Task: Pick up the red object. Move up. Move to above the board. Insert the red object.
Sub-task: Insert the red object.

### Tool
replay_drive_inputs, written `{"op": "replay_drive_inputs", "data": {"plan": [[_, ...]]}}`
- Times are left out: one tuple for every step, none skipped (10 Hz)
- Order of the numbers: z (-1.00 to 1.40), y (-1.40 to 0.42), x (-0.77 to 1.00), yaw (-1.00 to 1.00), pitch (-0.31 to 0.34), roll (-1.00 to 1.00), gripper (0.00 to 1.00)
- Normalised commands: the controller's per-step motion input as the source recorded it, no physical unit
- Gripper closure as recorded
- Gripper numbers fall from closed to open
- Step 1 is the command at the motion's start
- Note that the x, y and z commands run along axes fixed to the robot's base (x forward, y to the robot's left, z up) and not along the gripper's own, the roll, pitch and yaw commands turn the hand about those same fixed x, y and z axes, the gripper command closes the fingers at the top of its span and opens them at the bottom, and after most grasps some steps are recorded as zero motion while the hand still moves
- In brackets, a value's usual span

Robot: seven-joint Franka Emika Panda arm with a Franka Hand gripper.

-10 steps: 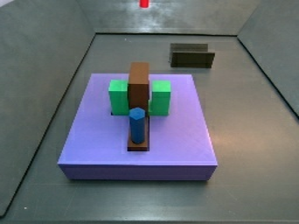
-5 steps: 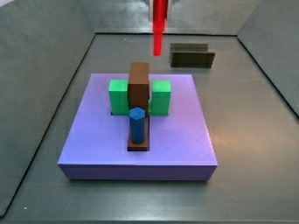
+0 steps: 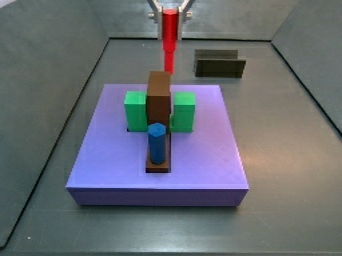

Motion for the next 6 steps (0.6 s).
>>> {"op": "replay_drive_inputs", "data": {"plan": [[-0.27,-0.11,0.03,-0.05,-0.073,0.0,1.0],[-0.32,-0.07,0.0,0.0,-0.087,-0.05,1.0],[-0.46,-0.02,0.0,-0.03,-0.087,-0.24,1.0],[-0.43,0.0,0.0,-0.03,-0.103,-0.33,1.0],[-0.11,0.0,0.0,0.0,-0.036,-0.13,1.0],[0.0,0.0,-0.03,0.0,0.0,0.0,1.0]]}}
